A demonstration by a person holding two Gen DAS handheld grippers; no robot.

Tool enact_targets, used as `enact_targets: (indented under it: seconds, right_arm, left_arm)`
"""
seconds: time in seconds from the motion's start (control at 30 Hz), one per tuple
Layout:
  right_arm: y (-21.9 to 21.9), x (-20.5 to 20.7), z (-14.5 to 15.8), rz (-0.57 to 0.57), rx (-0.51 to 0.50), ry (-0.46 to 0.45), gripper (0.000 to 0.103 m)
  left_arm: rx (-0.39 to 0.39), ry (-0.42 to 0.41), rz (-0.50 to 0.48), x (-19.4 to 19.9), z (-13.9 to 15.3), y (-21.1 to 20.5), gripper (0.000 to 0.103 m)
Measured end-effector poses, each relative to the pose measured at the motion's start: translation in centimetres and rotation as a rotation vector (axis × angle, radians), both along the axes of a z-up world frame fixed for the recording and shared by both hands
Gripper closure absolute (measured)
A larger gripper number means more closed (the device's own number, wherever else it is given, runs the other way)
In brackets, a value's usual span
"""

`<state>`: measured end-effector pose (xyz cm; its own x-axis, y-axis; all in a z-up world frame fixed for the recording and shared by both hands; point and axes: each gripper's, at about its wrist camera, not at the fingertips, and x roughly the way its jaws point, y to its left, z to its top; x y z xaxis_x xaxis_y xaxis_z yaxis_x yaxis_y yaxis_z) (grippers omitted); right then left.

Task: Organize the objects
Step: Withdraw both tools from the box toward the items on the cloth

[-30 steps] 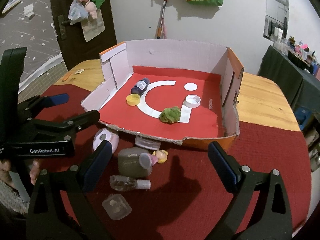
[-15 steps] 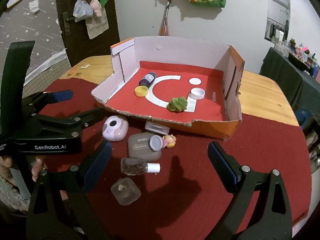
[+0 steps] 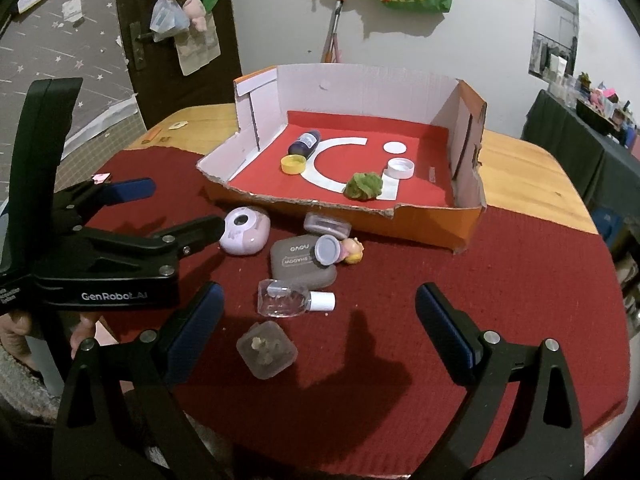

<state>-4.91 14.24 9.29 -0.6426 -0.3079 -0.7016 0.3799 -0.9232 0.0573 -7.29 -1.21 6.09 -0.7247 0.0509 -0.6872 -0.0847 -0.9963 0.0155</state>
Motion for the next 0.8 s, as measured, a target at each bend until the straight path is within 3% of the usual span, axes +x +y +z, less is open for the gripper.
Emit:
enact_targets:
  seconds: [0.8]
  right_arm:
    - [-0.2, 2.4, -2.2, 0.0, -0.012, -0.035, 0.007]
  left_arm:
    - [0.007, -0.026, -0.029, 2.0, -2.0, 0.2, 0.0]
